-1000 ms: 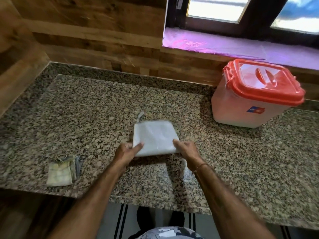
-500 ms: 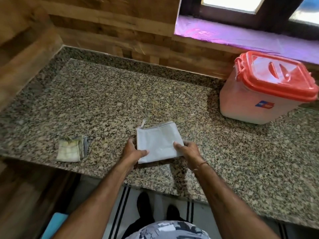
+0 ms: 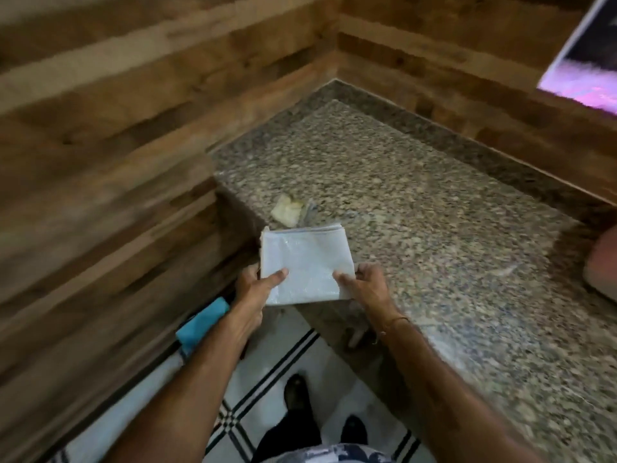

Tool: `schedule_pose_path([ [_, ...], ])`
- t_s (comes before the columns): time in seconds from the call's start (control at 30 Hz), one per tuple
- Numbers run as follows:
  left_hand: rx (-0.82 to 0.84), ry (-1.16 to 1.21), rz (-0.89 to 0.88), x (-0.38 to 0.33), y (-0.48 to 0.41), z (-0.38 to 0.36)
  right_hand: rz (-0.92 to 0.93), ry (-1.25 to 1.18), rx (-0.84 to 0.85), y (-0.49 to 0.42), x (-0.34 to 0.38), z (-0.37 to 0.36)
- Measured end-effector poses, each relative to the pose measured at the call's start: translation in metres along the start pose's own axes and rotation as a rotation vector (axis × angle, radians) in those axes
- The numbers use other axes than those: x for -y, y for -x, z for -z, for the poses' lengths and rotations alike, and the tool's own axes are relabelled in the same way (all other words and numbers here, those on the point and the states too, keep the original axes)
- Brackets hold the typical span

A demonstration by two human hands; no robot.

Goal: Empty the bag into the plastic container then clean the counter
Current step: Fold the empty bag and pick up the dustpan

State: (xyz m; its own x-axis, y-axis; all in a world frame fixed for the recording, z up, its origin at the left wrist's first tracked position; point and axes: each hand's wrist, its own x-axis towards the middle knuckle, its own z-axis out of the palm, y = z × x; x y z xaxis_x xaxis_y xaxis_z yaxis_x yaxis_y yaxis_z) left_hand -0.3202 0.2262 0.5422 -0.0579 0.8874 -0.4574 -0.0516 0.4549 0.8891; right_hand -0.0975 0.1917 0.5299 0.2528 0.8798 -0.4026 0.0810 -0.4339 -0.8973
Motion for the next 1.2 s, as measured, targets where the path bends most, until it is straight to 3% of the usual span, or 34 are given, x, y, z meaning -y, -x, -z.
schedule_pose_path([
  [0.17,-0.172,0.078,0.035,0.024,0.018,0.093,0.055,0.251,0.097,0.008,0.0,-0.082],
  [0.4,-0.402,0.143,0.117,0.08,-0.001,0.226,-0.002,0.431,0.153,0.006,-0.026,-0.214],
  [0.57,-0.613,0.135,0.218,0.134,-0.028,0.301,-0.111,0.691,0.404,-0.011,-0.083,-0.31],
  [0.8,-0.815,0.082,0.352,0.249,-0.103,0.35,-0.272,0.705,0.396,-0.068,-0.2,-0.404],
  [0.93,-0.887,0.061,0.361,0.332,-0.157,0.366,-0.277,0.768,0.443,-0.12,-0.293,-0.447],
  [1.1,-1.008,0.209,0.347,0.428,-0.203,0.38,-0.209,0.929,0.521,-0.179,-0.396,-0.497],
  [1.2,-1.001,0.224,0.333,0.468,-0.218,0.383,-0.196,1.012,0.537,-0.201,-0.442,-0.525],
])
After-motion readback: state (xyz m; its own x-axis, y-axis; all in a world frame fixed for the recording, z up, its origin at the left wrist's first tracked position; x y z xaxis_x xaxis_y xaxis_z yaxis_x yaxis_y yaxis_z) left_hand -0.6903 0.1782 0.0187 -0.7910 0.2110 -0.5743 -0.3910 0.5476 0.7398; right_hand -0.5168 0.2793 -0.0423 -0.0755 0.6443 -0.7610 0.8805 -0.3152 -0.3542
